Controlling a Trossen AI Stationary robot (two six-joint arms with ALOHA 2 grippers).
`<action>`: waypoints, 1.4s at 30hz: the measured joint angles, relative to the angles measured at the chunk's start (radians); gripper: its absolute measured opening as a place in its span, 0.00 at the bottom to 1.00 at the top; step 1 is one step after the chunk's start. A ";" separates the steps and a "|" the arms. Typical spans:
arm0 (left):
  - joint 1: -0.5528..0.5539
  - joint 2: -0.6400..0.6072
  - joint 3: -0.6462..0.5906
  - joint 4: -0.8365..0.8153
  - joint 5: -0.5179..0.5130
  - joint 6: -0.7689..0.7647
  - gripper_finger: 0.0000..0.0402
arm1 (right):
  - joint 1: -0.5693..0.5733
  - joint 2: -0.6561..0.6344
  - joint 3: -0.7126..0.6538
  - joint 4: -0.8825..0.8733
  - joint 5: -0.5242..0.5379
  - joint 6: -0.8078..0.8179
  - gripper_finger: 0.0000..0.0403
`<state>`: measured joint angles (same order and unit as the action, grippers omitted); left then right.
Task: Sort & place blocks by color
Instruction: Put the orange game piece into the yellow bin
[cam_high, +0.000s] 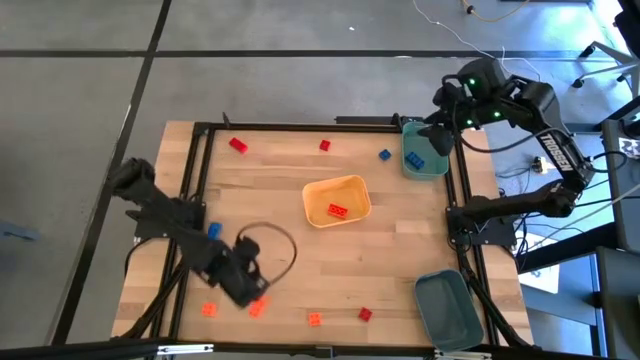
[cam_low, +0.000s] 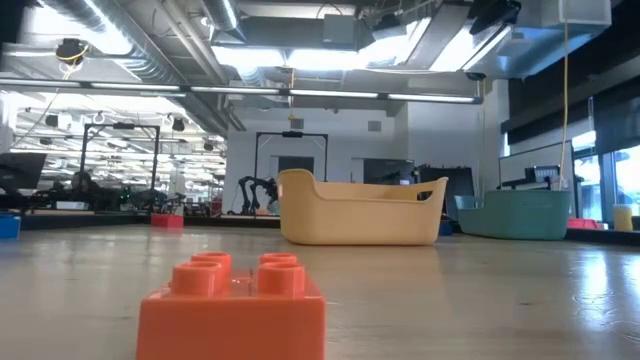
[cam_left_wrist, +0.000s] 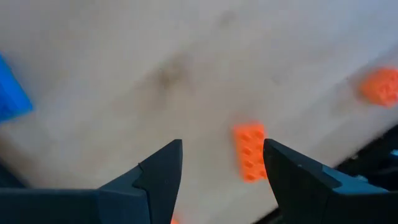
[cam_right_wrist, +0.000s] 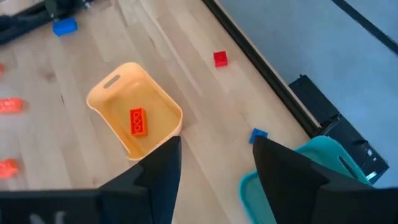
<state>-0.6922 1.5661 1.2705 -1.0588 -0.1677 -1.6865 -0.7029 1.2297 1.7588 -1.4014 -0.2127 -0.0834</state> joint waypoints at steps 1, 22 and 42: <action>-0.022 0.024 -0.001 0.041 0.000 -0.029 0.54 | 0.000 0.000 0.000 0.000 0.000 0.001 0.50; -0.127 0.305 0.002 0.284 -0.043 -0.119 0.54 | 0.000 0.000 -0.001 0.007 0.001 0.001 0.50; -0.126 0.411 0.006 0.371 0.009 -0.133 0.54 | -0.001 0.000 -0.001 0.006 0.000 0.027 0.50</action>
<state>-0.8185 1.9774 1.2762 -0.6875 -0.1589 -1.8198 -0.7036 1.2301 1.7580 -1.3949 -0.2123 -0.0563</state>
